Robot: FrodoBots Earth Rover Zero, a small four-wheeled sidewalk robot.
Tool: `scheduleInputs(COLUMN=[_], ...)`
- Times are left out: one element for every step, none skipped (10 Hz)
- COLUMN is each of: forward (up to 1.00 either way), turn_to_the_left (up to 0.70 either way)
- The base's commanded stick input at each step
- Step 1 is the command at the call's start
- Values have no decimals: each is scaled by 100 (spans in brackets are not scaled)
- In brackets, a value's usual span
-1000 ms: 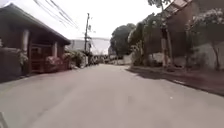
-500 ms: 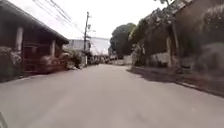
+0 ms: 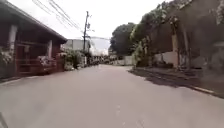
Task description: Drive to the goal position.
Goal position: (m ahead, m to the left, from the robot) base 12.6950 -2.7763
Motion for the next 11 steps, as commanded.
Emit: scheduleInputs(forward=[100,100,100,100,100,100,100,100,100,100,100], turn_to_the_left=[0,0,0,0,0,0,0,0,0,0,0])
